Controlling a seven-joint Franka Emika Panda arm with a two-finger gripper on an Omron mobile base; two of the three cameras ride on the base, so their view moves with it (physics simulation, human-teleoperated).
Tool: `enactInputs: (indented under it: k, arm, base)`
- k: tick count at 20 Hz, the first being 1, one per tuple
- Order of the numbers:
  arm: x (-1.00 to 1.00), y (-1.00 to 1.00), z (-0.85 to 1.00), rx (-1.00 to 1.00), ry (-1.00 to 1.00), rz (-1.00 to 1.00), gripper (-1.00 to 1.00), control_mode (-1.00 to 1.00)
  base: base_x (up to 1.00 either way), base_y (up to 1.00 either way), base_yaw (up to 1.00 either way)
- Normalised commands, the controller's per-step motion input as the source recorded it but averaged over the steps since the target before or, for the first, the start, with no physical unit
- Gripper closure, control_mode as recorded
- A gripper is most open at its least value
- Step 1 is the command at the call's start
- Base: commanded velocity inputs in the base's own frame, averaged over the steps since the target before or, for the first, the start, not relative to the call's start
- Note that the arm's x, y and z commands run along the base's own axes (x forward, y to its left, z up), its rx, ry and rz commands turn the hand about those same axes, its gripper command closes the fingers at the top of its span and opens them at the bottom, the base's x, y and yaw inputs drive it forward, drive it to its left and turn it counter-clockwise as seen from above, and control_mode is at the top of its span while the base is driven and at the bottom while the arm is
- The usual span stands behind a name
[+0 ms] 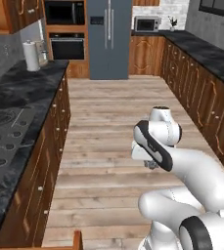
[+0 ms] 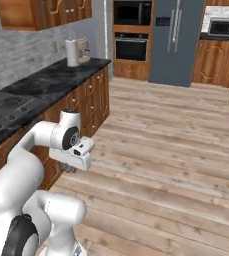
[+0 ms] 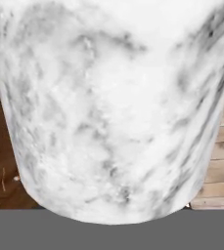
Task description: Restock the sink supplies by placing the sponge and soap dispenser on the counter and next to the sink. Make sure the soap dispenser is upright.
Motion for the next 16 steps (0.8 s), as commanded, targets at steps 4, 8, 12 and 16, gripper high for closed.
enactInputs:
  k: [4, 8, 12, 16]
  arm:
    - [0.0, 0.0, 0.0, 0.0, 0.0, 0.0, 1.0, 1.0]
    - [0.0, 0.0, 0.0, 0.0, 0.0, 0.0, 1.0, 1.0]
    - [0.0, 0.0, 0.0, 0.0, 0.0, 0.0, 1.0, 1.0]
    - [0.0, 0.0, 0.0, 0.0, 0.0, 0.0, 1.0, 1.0]
  base:
    - [0.29, -0.02, -0.62]
    - [0.39, -0.18, -0.51]
    - [0.52, -0.28, -0.41]
    - [0.69, -0.04, -0.48]
